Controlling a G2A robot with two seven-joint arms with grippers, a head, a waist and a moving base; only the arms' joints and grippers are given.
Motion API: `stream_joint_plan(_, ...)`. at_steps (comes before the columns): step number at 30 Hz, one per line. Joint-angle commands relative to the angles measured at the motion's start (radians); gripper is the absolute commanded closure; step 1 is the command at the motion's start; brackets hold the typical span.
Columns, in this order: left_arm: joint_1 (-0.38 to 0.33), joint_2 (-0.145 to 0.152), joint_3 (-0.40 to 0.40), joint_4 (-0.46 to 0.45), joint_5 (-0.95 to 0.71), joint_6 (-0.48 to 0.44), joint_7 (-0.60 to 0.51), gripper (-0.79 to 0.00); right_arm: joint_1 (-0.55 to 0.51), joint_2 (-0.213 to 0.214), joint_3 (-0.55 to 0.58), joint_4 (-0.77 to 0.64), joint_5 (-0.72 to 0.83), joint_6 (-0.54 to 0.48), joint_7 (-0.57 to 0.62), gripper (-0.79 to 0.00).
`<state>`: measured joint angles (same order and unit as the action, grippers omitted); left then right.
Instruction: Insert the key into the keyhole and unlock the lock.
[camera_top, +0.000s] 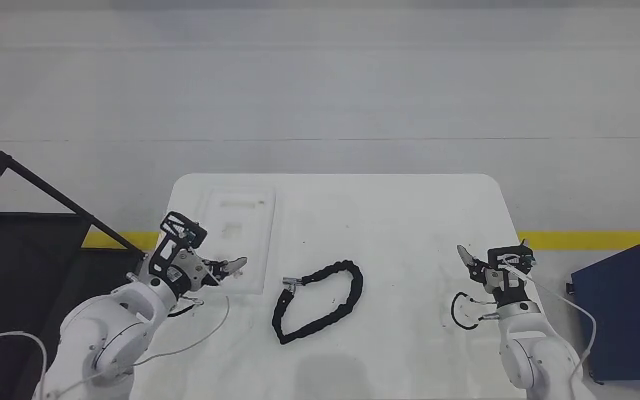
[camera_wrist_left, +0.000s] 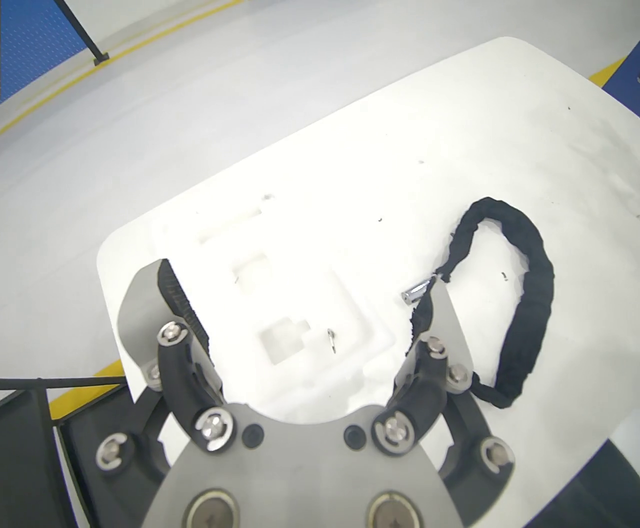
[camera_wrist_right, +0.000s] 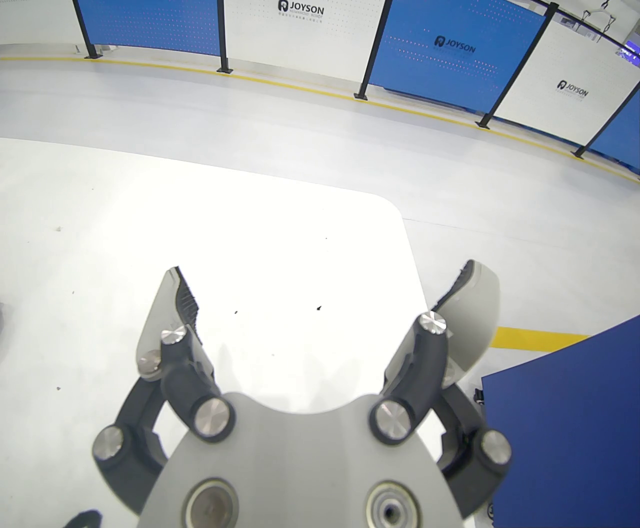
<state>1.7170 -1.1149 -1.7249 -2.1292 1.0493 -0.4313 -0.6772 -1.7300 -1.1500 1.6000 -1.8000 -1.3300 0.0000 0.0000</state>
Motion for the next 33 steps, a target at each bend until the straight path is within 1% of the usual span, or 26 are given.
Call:
stream_joint_plan(1, -0.006, 0.003, -0.003, -0.014, -0.049, -0.024, -0.042, -0.785, 0.0, 0.0, 0.0, 0.0, 0.0, 0.0, 0.0, -0.785)
stream_joint_plan(2, -0.009, 0.004, -0.008, -0.019, -0.054, -0.034, -0.049, -0.785, 0.0, 0.0, 0.0, 0.0, 0.0, 0.0, 0.0, -0.785)
stream_joint_plan(16, -0.009, 0.004, -0.008, -0.019, -0.054, -0.034, -0.049, -0.785, 0.0, 0.0, 0.0, 0.0, 0.0, 0.0, 0.0, -0.785)
stream_joint_plan(18, -0.018, 0.008, 0.003, -0.012, -0.006, -0.044, -0.081, -0.785, 0.0, 0.0, 0.0, 0.0, 0.0, 0.0, 0.0, -0.785)
stream_joint_plan(19, -0.025, 0.01, 0.019, 0.002, 0.001, -0.056, -0.125, -0.785, 0.0, 0.0, 0.0, 0.0, 0.0, 0.0, 0.0, -0.785)
stream_joint_plan(20, -0.042, 0.012, 0.033, 0.019, -0.027, -0.055, -0.196, -0.785, 0.0, 0.0, 0.0, 0.0, 0.0, 0.0, 0.0, -0.785)
stream_joint_plan(22, -0.097, 0.016, 0.053, 0.047, -0.131, -0.024, -0.359, -0.785, 0.0, 0.0, 0.0, 0.0, 0.0, 0.0, 0.0, -0.785)
stream_joint_plan(25, -0.208, 0.023, 0.075, 0.093, -0.269, 0.06, -0.583, -0.785, 0.0, 0.0, 0.0, 0.0, 0.0, 0.0, 0.0, -0.785)
stream_joint_plan(28, -0.319, 0.027, 0.115, 0.163, -0.422, 0.169, -0.794, -0.785, 0.0, 0.0, 0.0, 0.0, 0.0, 0.0, 0.0, -0.785)
stream_joint_plan(29, -0.356, 0.03, 0.129, 0.187, -0.445, 0.199, -0.856, -0.785, 0.0, 0.0, 0.0, 0.0, 0.0, 0.0, 0.0, -0.785)
stream_joint_plan(31, -0.408, 0.039, 0.18, 0.241, -0.464, 0.239, -0.859, -0.785, 0.0, 0.0, 0.0, 0.0, 0.0, 0.0, 0.0, -0.785)
stream_joint_plan(33, -0.45, 0.055, 0.234, 0.272, -0.431, 0.251, -0.859, -0.785, 0.0, 0.0, 0.0, 0.0, 0.0, 0.0, 0.0, -0.785)
